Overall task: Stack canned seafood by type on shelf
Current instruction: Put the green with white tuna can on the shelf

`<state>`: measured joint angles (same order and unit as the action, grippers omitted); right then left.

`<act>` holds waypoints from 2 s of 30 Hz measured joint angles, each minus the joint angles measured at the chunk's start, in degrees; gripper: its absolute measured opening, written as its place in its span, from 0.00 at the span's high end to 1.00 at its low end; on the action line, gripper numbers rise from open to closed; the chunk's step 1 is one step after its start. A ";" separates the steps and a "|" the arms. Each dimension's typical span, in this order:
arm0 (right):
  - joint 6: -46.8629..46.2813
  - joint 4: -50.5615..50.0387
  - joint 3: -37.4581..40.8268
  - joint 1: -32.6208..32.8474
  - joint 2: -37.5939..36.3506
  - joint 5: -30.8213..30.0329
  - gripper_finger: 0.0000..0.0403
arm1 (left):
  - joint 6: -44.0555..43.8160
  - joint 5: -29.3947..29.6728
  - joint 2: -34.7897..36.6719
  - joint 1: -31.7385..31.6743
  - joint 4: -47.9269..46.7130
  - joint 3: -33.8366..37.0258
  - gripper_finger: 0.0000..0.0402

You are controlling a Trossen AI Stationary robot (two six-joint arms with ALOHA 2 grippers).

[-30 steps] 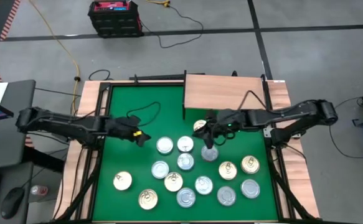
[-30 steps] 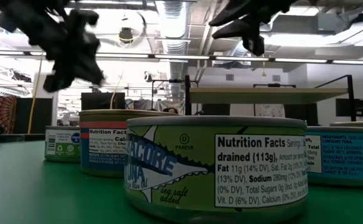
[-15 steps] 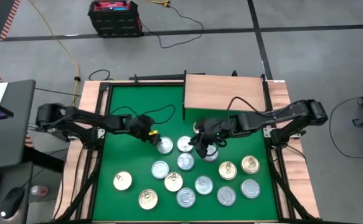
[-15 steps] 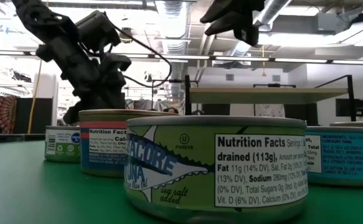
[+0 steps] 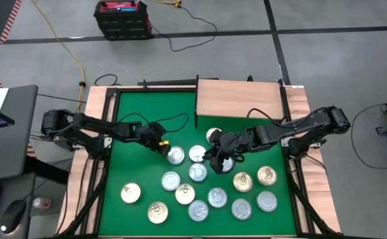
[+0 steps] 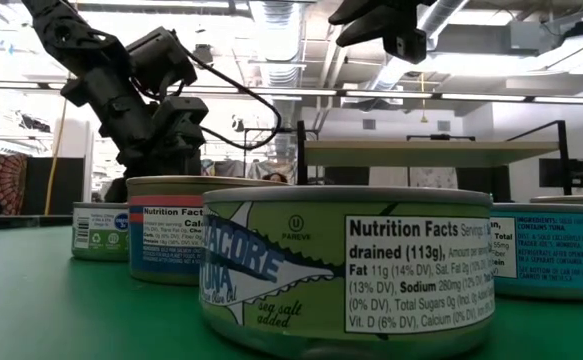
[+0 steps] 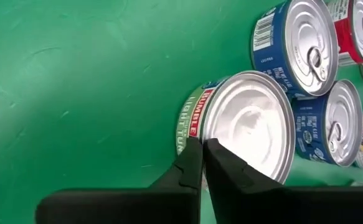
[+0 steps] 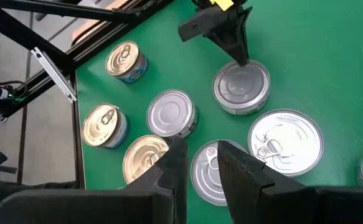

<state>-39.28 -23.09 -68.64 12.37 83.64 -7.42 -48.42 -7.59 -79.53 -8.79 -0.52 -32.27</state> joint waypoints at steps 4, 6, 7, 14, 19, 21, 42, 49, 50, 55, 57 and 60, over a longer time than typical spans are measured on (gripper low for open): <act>-1.21 -0.40 0.00 0.02 0.02 0.00 0.72 | 0.33 -2.14 0.06 -1.96 -2.02 0.16 1.00; -1.25 -0.57 0.00 0.17 0.02 0.00 0.72 | 1.06 -3.28 0.44 -3.32 -2.79 0.44 1.00; -1.25 -0.55 0.00 0.33 0.04 -0.02 0.72 | 1.53 -3.27 0.52 -3.94 -3.41 0.45 1.00; -2.34 -0.84 0.00 0.36 0.04 0.00 0.72 | 5.11 -5.95 0.53 -9.99 -6.60 0.76 1.00; -2.93 -0.97 0.00 0.23 0.04 -0.02 0.72 | 8.48 -5.24 3.15 -11.59 -10.13 0.06 1.00; -3.55 -1.06 0.00 0.23 0.04 -0.02 0.72 | 9.97 -1.45 5.32 -11.64 -12.42 -0.56 1.00; -1.78 -1.73 0.01 -3.20 0.04 -1.83 0.72 | 7.55 16.93 22.27 -3.53 -19.77 -8.59 0.51; -1.18 -0.27 0.02 -3.01 0.07 -1.53 0.72 | 7.51 16.92 22.27 -3.38 -18.08 -8.59 0.30; -1.18 0.31 0.02 -3.00 0.07 -1.53 0.72 | 7.68 16.94 22.27 -3.39 -18.05 -8.59 0.28; -1.04 1.05 0.02 -3.02 0.07 -1.30 0.72 | 8.26 17.48 22.34 -3.39 -18.07 -8.59 0.27; -1.04 1.00 0.02 -3.02 0.07 -0.78 0.72 | 8.15 17.56 22.55 -3.31 -18.05 -8.59 0.27; -1.18 0.34 0.02 -3.08 0.07 -0.39 0.72 | 7.56 18.89 22.54 -1.53 -19.09 -9.58 0.27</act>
<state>-40.47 -22.74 -68.62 9.29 83.70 -7.81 -40.86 11.30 -56.99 -10.32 -19.61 -41.86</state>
